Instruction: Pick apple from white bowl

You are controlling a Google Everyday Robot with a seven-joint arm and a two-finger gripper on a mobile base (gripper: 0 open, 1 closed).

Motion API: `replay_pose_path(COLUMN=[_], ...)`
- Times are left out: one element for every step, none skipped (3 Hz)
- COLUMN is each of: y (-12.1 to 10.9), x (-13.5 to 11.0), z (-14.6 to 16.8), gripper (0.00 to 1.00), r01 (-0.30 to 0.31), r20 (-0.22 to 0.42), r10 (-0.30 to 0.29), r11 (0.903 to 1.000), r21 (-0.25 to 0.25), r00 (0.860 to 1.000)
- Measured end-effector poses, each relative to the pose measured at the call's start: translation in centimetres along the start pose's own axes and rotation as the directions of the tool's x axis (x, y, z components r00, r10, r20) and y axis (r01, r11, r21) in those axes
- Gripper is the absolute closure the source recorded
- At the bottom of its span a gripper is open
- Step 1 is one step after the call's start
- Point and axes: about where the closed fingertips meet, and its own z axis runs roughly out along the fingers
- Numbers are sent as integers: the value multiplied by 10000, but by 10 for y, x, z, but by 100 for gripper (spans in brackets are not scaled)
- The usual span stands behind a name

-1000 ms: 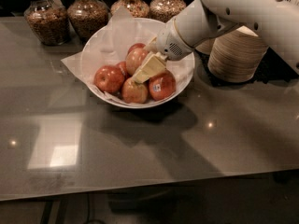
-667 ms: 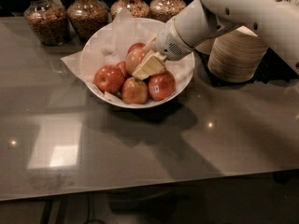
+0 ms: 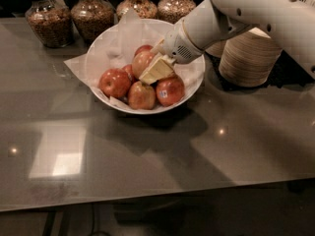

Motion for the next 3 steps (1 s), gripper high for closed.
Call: replay_pose_path(y=[0,-1,-2], x=[-6,-18,-29], z=[-5,-27,-64], gripper=[100,100,100], r01=[23,171,366], r20=[545,1651,2745], r10=[-13,-125,-312], r11=[9999,9995,9992], r21=[-172,-266,-147], r00=[9985,9862,9611])
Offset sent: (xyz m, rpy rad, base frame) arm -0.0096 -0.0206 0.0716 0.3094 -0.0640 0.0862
